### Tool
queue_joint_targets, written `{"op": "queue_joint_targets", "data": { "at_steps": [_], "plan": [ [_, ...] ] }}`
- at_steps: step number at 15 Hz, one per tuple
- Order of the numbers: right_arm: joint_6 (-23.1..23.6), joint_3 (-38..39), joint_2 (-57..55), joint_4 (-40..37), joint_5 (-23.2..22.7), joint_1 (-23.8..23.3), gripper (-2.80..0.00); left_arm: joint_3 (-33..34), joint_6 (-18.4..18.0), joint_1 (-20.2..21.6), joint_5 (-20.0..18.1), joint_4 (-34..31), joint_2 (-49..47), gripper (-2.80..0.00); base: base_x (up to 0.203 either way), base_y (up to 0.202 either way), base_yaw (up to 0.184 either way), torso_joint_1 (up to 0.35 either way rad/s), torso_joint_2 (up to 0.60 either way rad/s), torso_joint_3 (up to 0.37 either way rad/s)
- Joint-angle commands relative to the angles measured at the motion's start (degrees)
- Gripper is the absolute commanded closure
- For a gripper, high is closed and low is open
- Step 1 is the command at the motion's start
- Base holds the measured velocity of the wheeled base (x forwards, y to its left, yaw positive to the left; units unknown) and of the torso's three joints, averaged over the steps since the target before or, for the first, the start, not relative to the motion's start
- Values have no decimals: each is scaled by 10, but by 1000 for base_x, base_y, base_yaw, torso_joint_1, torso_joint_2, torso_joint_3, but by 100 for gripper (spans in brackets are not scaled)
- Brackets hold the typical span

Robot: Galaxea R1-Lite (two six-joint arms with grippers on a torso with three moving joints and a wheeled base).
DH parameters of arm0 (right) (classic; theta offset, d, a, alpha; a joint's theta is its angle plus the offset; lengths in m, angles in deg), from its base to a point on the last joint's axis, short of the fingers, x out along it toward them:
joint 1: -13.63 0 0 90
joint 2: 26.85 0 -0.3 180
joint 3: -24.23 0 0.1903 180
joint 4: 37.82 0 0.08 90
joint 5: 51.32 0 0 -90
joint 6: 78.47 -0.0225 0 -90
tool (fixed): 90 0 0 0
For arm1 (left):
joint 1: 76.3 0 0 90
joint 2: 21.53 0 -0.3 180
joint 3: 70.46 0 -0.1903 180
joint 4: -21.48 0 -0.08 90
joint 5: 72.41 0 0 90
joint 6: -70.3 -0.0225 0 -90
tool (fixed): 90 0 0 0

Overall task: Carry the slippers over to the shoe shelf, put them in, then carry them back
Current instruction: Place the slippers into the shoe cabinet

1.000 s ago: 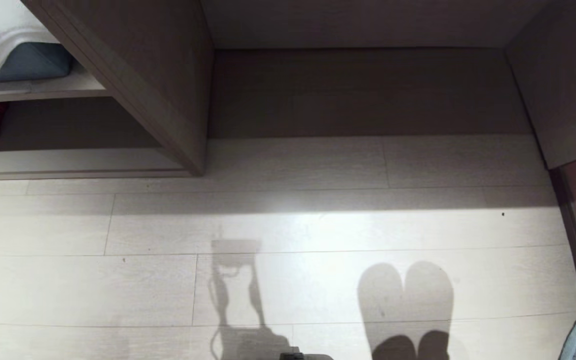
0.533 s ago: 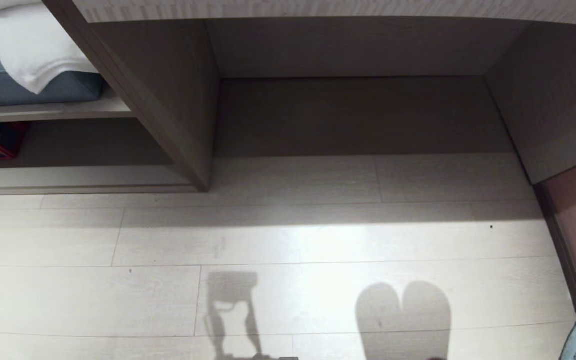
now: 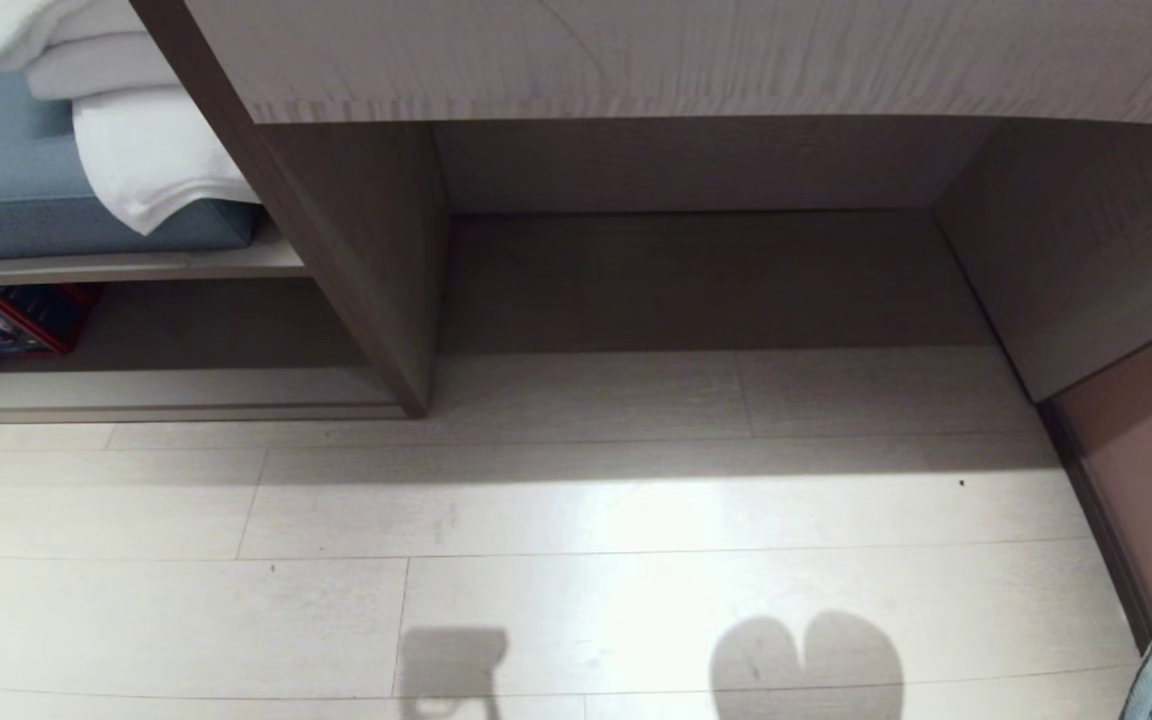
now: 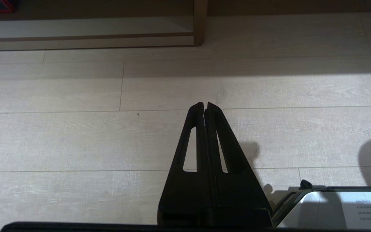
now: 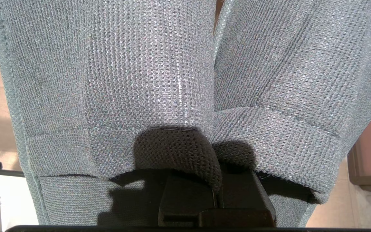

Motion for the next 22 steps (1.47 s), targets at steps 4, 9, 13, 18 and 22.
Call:
{"op": "queue_joint_targets", "data": {
  "at_steps": [4, 9, 13, 18, 22],
  "plan": [
    [-1, 0, -1, 0, 0, 0, 0, 0, 0, 0, 0, 0, -1, 0, 0, 0, 0, 3, 2, 202],
    [-2, 0, -1, -1, 0, 0, 0, 0, 1, 0, 0, 0, -1, 0, 0, 0, 0, 2, 1, 200],
    [-2, 0, -1, -1, 0, 0, 0, 0, 1, 0, 0, 0, -1, 0, 0, 0, 0, 0, 1, 201],
    [-2, 0, -1, 0, 0, 0, 0, 0, 0, 0, 0, 0, -1, 0, 0, 0, 0, 2, 6, 196],
    [-2, 0, -1, 0, 0, 0, 0, 0, 0, 0, 0, 0, -1, 0, 0, 0, 0, 2, 2, 201]
  ]
}}
